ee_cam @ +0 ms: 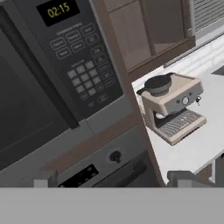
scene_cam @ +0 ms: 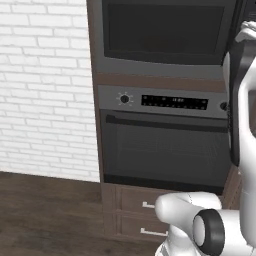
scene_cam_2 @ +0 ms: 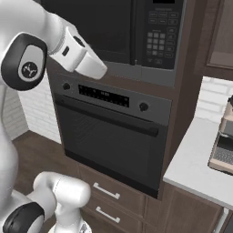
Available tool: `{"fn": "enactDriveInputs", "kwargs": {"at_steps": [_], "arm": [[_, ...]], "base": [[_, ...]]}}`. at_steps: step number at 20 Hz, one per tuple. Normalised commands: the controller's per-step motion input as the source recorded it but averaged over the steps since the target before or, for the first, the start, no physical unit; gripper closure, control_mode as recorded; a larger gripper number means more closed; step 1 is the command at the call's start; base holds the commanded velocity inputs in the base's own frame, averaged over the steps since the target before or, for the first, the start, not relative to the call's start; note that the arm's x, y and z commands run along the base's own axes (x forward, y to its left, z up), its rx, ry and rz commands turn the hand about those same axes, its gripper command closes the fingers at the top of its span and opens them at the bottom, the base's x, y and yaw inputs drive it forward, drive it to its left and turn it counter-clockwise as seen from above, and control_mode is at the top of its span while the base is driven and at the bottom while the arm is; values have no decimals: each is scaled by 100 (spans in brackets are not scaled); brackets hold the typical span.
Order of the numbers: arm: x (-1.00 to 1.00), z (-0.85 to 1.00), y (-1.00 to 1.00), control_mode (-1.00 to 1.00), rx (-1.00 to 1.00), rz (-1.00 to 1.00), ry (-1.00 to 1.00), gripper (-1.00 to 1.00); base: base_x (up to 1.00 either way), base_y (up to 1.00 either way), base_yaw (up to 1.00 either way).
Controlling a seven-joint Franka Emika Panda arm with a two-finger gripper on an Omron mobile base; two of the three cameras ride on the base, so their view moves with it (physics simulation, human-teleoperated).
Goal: Pick the eggplant from the sink and place it in the bowl. Then pick the bowl and place it in the microwave. Then close the microwave door and press the start button.
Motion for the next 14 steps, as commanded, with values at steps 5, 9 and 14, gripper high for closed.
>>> {"fn": "enactDriveInputs", "kwargs": {"at_steps": [5, 9, 14], "arm": [[20, 26, -2, -100, -2, 11, -16, -100], [33, 32, -14, -100, 0, 13, -19, -100], [29, 13, -18, -100, 0, 8, -19, -100]], "base": [[0, 0, 0], [0, 0, 0], [0, 0, 0]]}}
